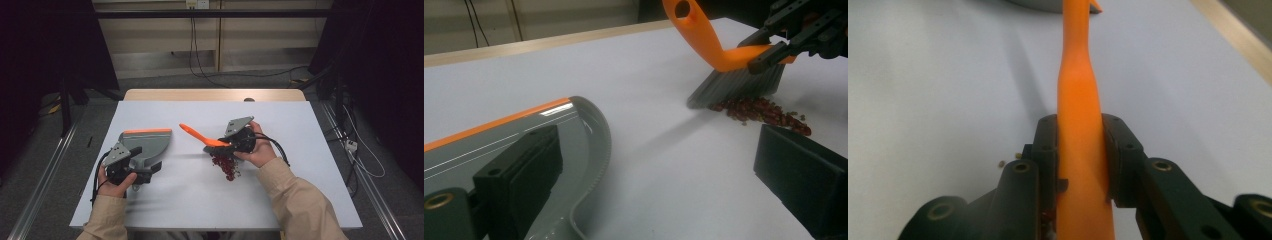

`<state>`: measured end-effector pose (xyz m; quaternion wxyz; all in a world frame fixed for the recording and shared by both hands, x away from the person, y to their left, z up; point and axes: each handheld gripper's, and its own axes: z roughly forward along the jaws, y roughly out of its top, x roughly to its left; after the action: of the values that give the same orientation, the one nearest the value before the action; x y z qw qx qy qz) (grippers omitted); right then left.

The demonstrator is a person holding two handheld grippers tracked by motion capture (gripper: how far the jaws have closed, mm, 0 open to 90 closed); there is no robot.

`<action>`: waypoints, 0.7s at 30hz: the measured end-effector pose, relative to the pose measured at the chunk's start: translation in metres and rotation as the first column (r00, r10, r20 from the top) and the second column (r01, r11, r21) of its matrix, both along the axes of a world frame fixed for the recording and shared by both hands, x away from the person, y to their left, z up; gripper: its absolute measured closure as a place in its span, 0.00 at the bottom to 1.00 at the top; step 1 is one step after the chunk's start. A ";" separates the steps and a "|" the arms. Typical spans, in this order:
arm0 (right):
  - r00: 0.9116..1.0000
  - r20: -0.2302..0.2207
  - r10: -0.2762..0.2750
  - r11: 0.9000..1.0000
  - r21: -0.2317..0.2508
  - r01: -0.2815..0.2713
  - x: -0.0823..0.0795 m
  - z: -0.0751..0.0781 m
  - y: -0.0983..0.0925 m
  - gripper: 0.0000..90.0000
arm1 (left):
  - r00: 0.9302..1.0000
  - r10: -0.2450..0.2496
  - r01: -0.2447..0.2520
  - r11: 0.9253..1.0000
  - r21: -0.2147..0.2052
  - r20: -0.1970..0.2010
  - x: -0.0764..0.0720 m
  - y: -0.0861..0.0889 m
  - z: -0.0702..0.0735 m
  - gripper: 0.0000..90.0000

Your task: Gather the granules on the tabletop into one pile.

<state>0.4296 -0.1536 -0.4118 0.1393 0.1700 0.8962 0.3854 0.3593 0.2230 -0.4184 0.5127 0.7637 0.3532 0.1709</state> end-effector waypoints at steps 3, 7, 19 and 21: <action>1.000 0.022 -0.022 0.999 0.047 0.021 0.001 0.005 -0.004 0.79 | 1.000 0.003 -0.003 1.000 -0.003 -0.004 0.000 0.000 0.000 0.06; 1.000 0.000 -0.026 0.996 0.090 0.026 -0.002 0.014 -0.007 0.79 | 1.000 0.002 -0.002 1.000 0.000 -0.003 0.000 0.001 0.000 0.06; 0.986 -0.101 0.130 0.977 0.182 -0.110 -0.044 0.024 -0.007 0.79 | 1.000 0.013 -0.013 1.000 -0.005 0.000 0.000 0.002 0.001 0.06; 0.981 -0.118 0.152 0.977 0.171 -0.130 -0.048 0.019 -0.008 0.79 | 1.000 0.014 -0.014 1.000 -0.004 0.000 0.000 0.002 0.001 0.06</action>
<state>0.3813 -0.1613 -0.3925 0.0382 0.1416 0.8787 0.4543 0.3590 0.2255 -0.4177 0.5128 0.7602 0.3590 0.1737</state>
